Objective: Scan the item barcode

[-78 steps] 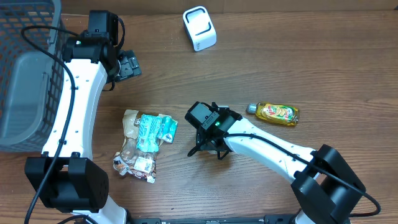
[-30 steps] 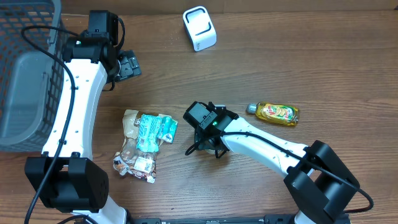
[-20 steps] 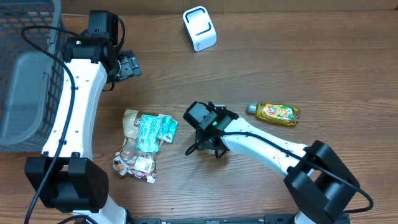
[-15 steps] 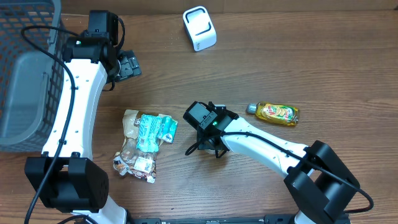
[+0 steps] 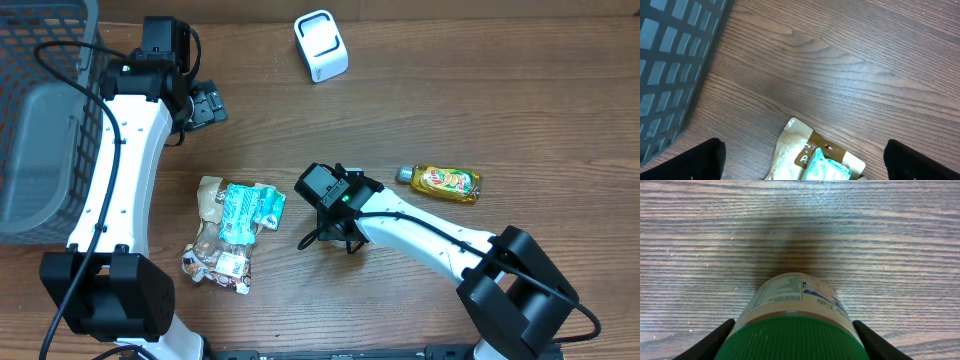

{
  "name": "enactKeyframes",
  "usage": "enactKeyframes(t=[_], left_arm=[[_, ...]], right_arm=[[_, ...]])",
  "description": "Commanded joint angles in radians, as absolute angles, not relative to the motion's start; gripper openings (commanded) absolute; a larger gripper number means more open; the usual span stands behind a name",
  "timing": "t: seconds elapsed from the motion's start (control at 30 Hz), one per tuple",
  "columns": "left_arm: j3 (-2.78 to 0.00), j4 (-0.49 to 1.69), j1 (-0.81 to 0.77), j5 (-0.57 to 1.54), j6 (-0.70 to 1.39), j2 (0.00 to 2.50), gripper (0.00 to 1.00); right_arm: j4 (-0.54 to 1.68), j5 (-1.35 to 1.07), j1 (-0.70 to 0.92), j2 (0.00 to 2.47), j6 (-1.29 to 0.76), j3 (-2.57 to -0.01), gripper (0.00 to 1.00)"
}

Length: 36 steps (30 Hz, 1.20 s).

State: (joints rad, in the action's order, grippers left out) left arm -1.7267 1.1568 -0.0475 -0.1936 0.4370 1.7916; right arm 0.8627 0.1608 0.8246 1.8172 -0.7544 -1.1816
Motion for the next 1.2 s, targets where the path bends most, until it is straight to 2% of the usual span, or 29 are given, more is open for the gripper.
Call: enactKeyframes(t=[0.0,0.4,0.53,0.6,0.7,0.77,1.03,1.17], left_arm=[[-1.736,1.158,-0.047,-0.190,0.422,1.779,1.00],[-1.736,1.158,-0.047,-0.190,0.422,1.778,1.00],[-1.736,1.158,-0.047,-0.190,0.422,1.779,1.00],[-1.736,1.158,-0.047,-0.190,0.422,1.778,1.00],[-1.736,1.158,-0.047,-0.190,0.422,1.779,1.00],[-1.736,1.158,-0.047,-0.190,0.422,1.779,1.00],[-1.736,1.158,-0.047,-0.190,0.422,1.778,1.00],[-1.736,1.158,-0.047,-0.190,0.422,1.779,1.00]], right_arm=[[0.857,0.157,0.823,1.826,-0.751,-1.177,0.59],[0.857,0.167,0.823,1.827,-0.751,-1.177,0.73],[0.855,0.168,0.823,1.827,-0.751,-1.177,0.74],[0.854,0.168,0.823,1.827,-0.751,-1.177,0.69],[0.854,0.168,0.823,1.827,-0.751,-1.177,0.54],[0.854,0.167,0.823,1.827,-0.751,-1.177,0.47],[0.855,0.163,0.823,1.827,-0.751,-1.177,0.44],[0.854,0.164,0.823,1.826,-0.751,-1.177,0.48]])
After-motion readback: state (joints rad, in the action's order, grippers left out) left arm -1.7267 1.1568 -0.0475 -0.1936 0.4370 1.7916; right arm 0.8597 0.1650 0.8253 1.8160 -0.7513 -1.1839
